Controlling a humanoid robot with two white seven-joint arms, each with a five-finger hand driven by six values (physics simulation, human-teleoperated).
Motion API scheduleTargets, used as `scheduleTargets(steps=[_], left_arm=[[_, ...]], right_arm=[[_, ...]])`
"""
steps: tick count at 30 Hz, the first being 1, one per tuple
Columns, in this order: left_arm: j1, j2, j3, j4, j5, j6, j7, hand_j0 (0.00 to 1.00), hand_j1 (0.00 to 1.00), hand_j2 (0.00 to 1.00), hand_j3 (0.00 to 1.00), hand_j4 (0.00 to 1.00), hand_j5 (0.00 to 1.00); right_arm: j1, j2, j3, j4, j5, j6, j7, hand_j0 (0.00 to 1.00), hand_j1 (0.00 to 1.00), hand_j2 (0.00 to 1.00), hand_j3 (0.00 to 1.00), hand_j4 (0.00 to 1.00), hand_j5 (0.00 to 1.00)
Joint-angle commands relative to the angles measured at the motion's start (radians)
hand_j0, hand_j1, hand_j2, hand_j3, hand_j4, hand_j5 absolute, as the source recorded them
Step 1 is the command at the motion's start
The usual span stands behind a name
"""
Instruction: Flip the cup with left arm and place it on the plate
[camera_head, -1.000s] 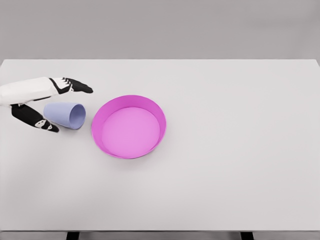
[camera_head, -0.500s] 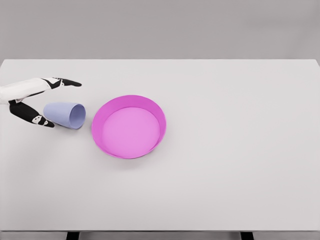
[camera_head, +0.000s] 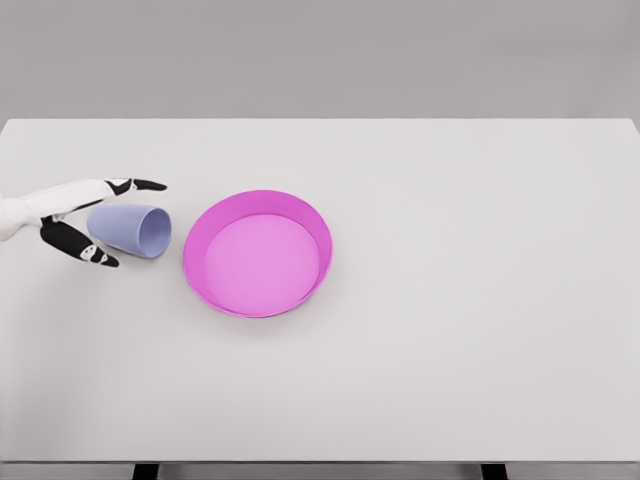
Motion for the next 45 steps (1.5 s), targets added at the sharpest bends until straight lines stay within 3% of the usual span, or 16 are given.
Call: scheduleTargets(steps=[1, 3, 28, 30, 33, 42, 45], left_arm=[[0.0, -0.022, 0.002, 0.052, -0.023, 0.002, 0.0, 1.0, 1.0, 1.0, 1.0, 1.0, 1.0], [-0.025, -0.042, 0.002, 0.069, -0.056, 0.004, 0.0, 1.0, 1.0, 1.0, 1.0, 1.0, 1.0], [-0.02, -0.065, 0.0, 0.047, -0.095, 0.022, 0.0, 1.0, 1.0, 1.0, 1.0, 1.0, 1.0], [-0.017, -0.064, 0.0, 0.047, -0.093, 0.051, 0.0, 0.82, 0.82, 0.82, 0.82, 0.82, 0.82], [-0.014, -0.064, 0.0, 0.047, -0.095, 0.053, 0.0, 0.71, 0.71, 0.71, 0.71, 0.71, 0.71], [-0.008, -0.059, 0.0, 0.046, -0.095, 0.053, 0.0, 0.67, 0.67, 0.67, 0.67, 0.67, 0.67], [-0.008, -0.048, 0.011, -0.023, -0.087, 0.051, 0.0, 0.63, 0.63, 0.63, 0.63, 0.63, 0.63]], right_arm=[[0.0, 0.0, 0.0, 0.0, 0.0, 0.0, 0.0, 1.0, 1.0, 1.0, 1.0, 1.0, 1.0], [0.0, 0.0, 0.0, 0.0, 0.0, 0.0, 0.0, 1.0, 1.0, 1.0, 1.0, 1.0, 1.0], [0.0, 0.0, 0.0, 0.0, 0.0, 0.0, -0.001, 1.0, 1.0, 1.0, 1.0, 1.0, 1.0], [0.0, 0.0, 0.0, 0.0, 0.0, 0.0, 0.0, 1.0, 1.0, 1.0, 1.0, 1.0, 1.0], [0.0, 0.0, 0.0, 0.0, 0.0, 0.0, 0.0, 1.0, 1.0, 1.0, 1.0, 1.0, 1.0], [0.0, 0.0, 0.0, 0.0, 0.0, 0.0, 0.0, 1.0, 1.0, 1.0, 1.0, 1.0, 1.0], [0.0, 0.0, 0.0, 0.0, 0.0, 0.0, 0.0, 1.0, 1.0, 1.0, 1.0, 1.0, 1.0]])
